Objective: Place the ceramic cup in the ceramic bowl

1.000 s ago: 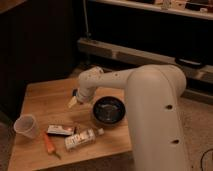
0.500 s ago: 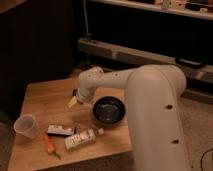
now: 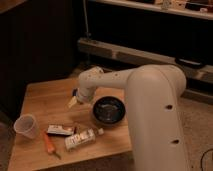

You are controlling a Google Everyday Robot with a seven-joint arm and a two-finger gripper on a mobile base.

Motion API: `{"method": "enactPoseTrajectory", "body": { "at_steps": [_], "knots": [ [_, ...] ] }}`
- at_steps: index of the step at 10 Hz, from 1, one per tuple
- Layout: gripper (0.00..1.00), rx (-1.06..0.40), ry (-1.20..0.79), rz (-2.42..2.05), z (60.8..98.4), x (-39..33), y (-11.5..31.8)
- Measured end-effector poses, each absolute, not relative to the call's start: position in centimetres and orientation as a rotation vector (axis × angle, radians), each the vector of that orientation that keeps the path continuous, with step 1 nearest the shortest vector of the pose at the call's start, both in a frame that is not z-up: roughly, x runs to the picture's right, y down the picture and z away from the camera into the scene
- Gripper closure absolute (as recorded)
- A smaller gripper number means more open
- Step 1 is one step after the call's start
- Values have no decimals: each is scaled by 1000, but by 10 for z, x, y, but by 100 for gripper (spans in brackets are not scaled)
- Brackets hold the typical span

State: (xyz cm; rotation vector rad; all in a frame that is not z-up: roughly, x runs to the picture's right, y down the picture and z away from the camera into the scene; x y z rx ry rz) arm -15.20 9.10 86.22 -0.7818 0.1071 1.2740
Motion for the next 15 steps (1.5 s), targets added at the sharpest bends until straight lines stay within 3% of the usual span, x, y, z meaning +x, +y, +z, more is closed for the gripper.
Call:
{"method": "enactPoseTrajectory", "body": {
  "at_steps": [3, 8, 11, 15],
  "knots": [
    [20, -731, 87, 1257, 847, -151, 79],
    [20, -668, 24, 1120, 758, -191, 32],
    [20, -670, -17, 967, 713, -254, 50],
    [20, -693, -15, 856, 724, -317, 88]
  ]
}}
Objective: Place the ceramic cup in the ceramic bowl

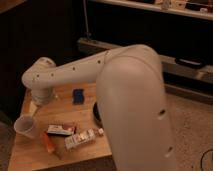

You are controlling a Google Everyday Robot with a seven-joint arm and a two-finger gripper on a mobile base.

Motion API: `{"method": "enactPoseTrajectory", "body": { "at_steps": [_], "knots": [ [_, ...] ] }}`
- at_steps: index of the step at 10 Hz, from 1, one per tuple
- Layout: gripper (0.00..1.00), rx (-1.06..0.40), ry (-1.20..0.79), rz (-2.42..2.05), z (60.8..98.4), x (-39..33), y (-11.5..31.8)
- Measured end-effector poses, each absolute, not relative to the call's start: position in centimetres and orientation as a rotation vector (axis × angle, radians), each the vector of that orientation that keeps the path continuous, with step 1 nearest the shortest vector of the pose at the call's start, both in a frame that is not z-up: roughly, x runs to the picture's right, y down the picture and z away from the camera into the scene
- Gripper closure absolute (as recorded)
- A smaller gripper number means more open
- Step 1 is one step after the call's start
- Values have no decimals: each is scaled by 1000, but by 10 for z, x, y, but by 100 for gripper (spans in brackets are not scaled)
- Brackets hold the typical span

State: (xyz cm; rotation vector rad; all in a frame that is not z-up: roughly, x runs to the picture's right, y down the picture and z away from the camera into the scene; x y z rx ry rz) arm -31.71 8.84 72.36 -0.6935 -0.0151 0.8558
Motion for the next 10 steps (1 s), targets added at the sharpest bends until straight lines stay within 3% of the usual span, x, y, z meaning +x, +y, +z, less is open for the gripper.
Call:
{"method": "enactPoseTrajectory", "body": {
  "at_steps": [7, 8, 10],
  "knots": [
    [20, -732, 23, 771, 756, -355, 113],
    [23, -741, 45, 750, 764, -364, 126],
    [39, -752, 79, 737, 788, -372, 145]
  ]
}}
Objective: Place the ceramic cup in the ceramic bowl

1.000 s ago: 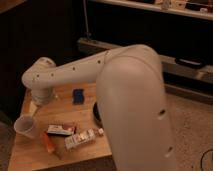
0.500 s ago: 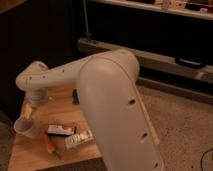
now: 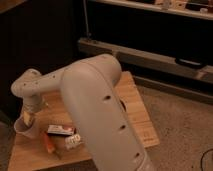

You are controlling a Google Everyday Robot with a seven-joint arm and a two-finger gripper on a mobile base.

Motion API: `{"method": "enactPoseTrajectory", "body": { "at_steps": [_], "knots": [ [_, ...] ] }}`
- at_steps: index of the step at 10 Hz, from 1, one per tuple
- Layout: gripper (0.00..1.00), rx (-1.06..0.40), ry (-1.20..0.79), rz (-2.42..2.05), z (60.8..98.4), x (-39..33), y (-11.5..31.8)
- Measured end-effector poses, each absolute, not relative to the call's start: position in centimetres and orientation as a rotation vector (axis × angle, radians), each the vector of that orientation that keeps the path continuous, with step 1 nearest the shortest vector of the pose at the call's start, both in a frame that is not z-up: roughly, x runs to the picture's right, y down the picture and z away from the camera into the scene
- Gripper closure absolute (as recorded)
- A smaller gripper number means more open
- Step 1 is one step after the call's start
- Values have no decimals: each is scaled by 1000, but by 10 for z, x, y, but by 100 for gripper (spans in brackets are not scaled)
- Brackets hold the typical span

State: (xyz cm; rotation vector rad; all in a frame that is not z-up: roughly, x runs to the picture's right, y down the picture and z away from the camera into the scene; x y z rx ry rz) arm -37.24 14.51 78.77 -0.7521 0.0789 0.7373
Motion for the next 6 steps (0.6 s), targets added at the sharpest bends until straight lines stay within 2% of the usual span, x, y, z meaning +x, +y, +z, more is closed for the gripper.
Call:
{"method": "enactPoseTrajectory", "body": {
  "at_steps": [1, 2, 3, 4, 5, 6],
  "knots": [
    [46, -759, 89, 736, 796, -375, 151],
    [60, -767, 97, 730, 807, -378, 163],
    [71, -765, 85, 731, 810, -377, 167],
    [79, -754, 68, 742, 810, -372, 168],
    [92, -729, 33, 760, 801, -360, 168],
    [98, -706, 7, 777, 791, -349, 164]
  ]
}}
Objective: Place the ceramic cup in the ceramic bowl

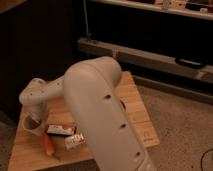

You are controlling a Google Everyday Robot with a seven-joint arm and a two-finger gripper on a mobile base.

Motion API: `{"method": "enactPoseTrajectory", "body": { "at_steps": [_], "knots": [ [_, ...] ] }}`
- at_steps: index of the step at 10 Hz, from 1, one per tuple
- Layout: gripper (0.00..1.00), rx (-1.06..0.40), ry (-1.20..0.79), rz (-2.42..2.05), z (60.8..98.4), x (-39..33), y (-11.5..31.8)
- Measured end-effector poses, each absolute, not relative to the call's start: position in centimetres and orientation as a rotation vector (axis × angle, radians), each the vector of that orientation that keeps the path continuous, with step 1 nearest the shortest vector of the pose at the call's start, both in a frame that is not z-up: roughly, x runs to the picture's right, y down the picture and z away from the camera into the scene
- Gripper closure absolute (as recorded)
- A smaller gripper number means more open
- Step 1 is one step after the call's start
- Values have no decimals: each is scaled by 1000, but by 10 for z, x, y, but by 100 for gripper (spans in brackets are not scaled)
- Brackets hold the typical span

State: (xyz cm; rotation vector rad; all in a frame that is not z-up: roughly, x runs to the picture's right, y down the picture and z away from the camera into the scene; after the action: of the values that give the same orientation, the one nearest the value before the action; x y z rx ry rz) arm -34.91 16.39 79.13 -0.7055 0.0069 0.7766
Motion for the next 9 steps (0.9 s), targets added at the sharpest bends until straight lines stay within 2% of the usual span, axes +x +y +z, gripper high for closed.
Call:
{"method": "enactPoseTrajectory", "body": {
  "at_steps": [5, 9],
  "knots": [
    [100, -635, -88, 987, 719, -229, 113],
    [100, -608, -64, 1190, 735, -134, 54]
  ]
}}
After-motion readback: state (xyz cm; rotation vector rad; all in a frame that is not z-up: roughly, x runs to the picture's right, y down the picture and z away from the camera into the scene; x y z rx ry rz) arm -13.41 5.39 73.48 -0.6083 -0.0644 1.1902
